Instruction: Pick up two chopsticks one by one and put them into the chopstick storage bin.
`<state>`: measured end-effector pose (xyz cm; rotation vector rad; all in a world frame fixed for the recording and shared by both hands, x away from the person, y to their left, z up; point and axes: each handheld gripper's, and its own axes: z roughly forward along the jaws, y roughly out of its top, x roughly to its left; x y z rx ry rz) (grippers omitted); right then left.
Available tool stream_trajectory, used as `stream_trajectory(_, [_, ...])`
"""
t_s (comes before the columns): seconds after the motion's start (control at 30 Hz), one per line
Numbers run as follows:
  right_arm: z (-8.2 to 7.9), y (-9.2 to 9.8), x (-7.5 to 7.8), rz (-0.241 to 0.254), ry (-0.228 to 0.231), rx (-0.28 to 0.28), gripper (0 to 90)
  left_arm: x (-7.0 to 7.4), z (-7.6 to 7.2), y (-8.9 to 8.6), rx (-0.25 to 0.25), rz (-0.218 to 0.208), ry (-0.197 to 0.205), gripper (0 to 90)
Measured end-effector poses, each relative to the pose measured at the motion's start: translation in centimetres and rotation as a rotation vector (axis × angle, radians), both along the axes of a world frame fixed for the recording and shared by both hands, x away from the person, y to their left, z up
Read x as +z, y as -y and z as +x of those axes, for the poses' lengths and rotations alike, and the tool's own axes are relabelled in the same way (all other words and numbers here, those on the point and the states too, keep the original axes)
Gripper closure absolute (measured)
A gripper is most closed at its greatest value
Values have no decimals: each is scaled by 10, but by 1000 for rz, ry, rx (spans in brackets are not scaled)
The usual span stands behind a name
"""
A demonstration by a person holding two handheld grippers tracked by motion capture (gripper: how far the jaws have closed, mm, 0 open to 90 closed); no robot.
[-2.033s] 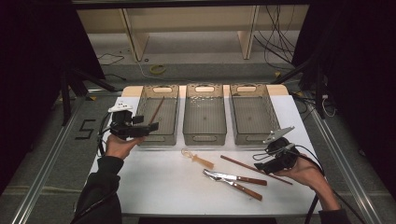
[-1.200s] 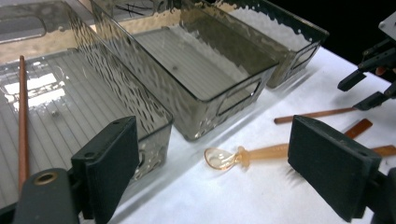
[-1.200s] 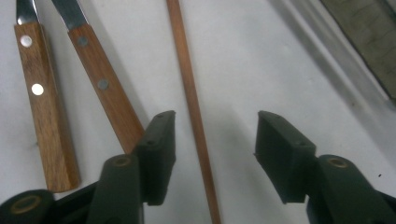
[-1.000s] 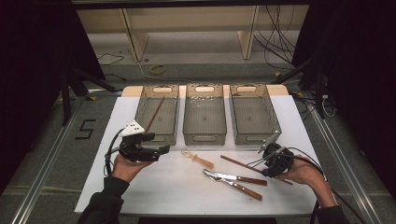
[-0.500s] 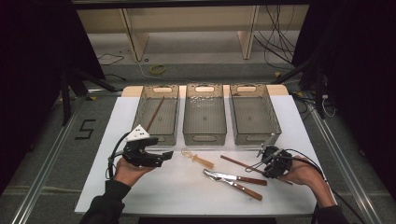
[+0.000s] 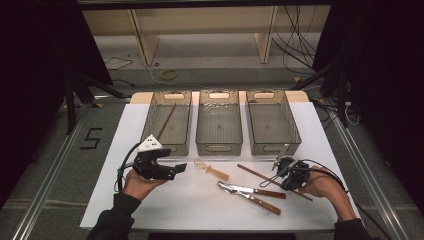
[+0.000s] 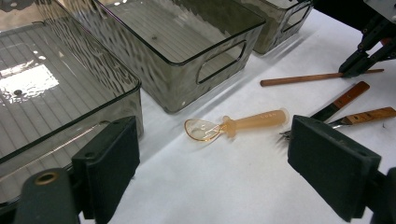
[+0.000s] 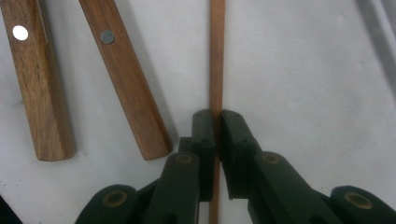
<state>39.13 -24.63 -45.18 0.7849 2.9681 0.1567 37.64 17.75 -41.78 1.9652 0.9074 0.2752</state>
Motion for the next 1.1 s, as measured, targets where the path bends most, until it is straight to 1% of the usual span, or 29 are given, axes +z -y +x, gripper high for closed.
stream_trajectory(0.13, [-1, 0, 1, -8, 5, 14, 851, 0, 0, 1, -5, 3, 1, 164])
stream_trajectory(0.2, [-1, 1, 4, 7, 11, 17, 852, 0, 0, 1, -9, 6, 0, 165])
stream_trajectory(0.37, [-5, 5, 18, 44, 43, 28, 852, -1, 0, 4, -14, 3, -2, 166])
stream_trajectory(0.43, [-7, 4, 22, 58, 53, 34, 853, -2, 0, 5, -22, 7, -6, 166])
stream_trajectory(0.47, [-8, 3, 24, 65, 65, 34, 853, -2, 0, 5, -23, 6, -6, 166])
stream_trajectory(0.57, [-10, 1, 31, 91, 82, 53, 853, -2, 0, 7, -30, 10, -4, 166])
stream_trajectory(0.7, [-13, -4, 40, 124, 104, 81, 853, -2, 0, 11, -46, 7, -1, 166])
stream_trajectory(0.83, [-15, -11, 47, 141, 122, 108, 853, -1, -2, 16, -70, 5, 5, 166])
stream_trajectory(0.93, [-17, -19, 50, 144, 128, 132, 853, -1, -2, 21, -91, 12, 9, 165])
stream_trajectory(0.97, [-18, -22, 52, 143, 127, 130, 853, -1, -2, 23, -99, 11, 9, 165])
stream_trajectory(1.0, [-17, -25, 52, 142, 135, 153, 853, -1, -3, 25, -107, 9, 11, 166])
stream_trajectory(1.03, [-19, -28, 52, 150, 137, 153, 853, -1, -3, 27, -118, 16, 9, 166])
stream_trajectory(1.07, [-19, -31, 53, 144, 141, 169, 853, 0, -3, 29, -128, 21, 9, 165])
stream_trajectory(1.1, [-21, -34, 54, 141, 137, 171, 853, 0, -3, 31, -141, 25, 10, 165])
